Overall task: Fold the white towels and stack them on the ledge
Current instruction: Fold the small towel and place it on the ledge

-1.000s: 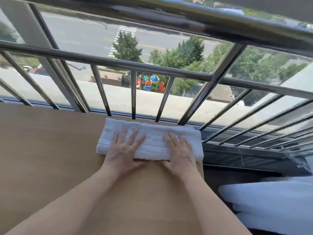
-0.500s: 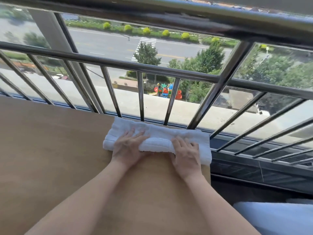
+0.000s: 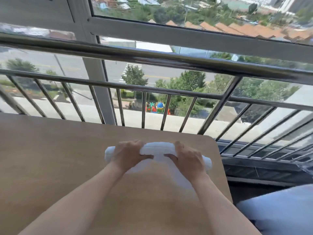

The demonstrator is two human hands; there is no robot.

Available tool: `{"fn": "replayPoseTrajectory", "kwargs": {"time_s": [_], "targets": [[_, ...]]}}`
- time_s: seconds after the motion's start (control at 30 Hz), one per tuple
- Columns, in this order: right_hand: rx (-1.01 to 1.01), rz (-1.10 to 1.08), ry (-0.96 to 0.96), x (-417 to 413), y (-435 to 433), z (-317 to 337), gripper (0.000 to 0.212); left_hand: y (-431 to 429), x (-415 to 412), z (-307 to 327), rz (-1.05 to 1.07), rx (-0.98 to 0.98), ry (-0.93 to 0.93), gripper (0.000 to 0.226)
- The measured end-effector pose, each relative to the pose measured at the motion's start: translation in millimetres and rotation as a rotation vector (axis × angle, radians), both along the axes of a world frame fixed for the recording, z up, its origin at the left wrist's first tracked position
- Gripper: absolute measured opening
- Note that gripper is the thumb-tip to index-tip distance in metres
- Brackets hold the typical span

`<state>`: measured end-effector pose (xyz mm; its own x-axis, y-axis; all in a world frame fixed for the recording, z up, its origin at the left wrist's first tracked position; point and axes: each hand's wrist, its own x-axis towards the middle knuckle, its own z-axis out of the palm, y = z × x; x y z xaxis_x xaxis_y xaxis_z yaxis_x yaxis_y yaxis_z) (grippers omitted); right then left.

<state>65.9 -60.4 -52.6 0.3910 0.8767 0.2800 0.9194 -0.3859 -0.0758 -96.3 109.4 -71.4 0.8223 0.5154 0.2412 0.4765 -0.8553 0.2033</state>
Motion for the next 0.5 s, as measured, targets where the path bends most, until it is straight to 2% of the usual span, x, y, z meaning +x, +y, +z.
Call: {"fn": "replayPoseTrajectory", "kwargs": {"time_s": [0.27, 0.4, 0.5], "targets": [[0.078, 0.107, -0.061, -91, 31, 63, 0.073, 43, -113, 65, -0.030, 0.188, -0.091, 0.066], [0.111, 0.208, -0.112, -113, 39, 83, 0.065, 49, -160, 83, 0.074, 0.247, -0.112, 0.076], [0.142, 0.282, -0.098, -129, 45, 90, 0.066, 41, -189, 94, 0.120, 0.305, -0.120, 0.076]]}}
